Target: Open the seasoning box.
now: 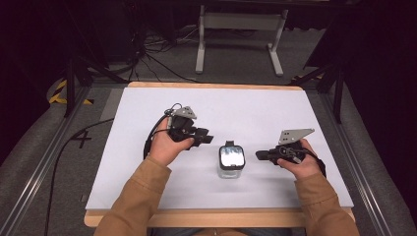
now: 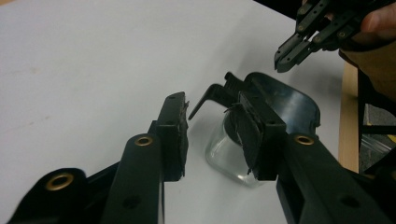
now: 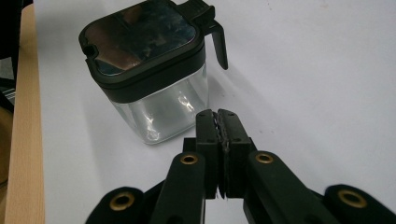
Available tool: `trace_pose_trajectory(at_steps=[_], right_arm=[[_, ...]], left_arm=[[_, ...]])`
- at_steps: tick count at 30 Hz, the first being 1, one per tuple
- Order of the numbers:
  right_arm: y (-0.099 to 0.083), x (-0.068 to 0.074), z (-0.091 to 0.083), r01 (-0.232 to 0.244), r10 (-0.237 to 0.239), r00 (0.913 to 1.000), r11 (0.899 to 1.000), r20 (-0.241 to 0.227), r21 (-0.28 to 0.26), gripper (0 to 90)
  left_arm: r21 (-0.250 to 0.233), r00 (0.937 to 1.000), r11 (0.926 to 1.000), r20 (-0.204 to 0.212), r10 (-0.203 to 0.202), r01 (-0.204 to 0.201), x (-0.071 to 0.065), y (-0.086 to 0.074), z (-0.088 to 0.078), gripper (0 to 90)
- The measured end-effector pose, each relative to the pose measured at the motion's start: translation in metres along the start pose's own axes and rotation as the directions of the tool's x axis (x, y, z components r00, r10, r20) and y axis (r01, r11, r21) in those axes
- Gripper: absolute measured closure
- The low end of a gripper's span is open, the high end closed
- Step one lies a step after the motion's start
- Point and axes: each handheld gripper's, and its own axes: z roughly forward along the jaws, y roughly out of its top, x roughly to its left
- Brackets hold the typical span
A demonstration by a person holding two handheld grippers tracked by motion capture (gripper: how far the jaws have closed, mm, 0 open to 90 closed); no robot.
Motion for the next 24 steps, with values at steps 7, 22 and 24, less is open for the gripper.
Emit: trace_pose_trajectory(at_steps=[7, 22, 24], right_arm=[[0.000, -0.001, -0.004, -0.004, 0.004, 1.0000, 1.000, -0.003, -0.013, 88.4], [0.000, 0.000, -0.002, -0.009, 0.009, 0.9996, 1.000, -0.025, -0.018, 86.7], [0.000, 0.001, 0.000, -0.010, 0.010, 0.9996, 1.000, -0.028, -0.015, 86.6]], left_arm=[[-0.024, 0.9985, 0.9996, 0.052, 0.014, -0.013, -0.001, 0.014, 0.019, 75.1], [0.033, 0.9922, 0.9988, 0.118, -0.040, 0.036, 0.003, 0.023, 0.053, 81.0], [0.046, 0.9926, 0.9985, 0.116, -0.036, 0.031, 0.002, 0.023, 0.055, 80.9]])
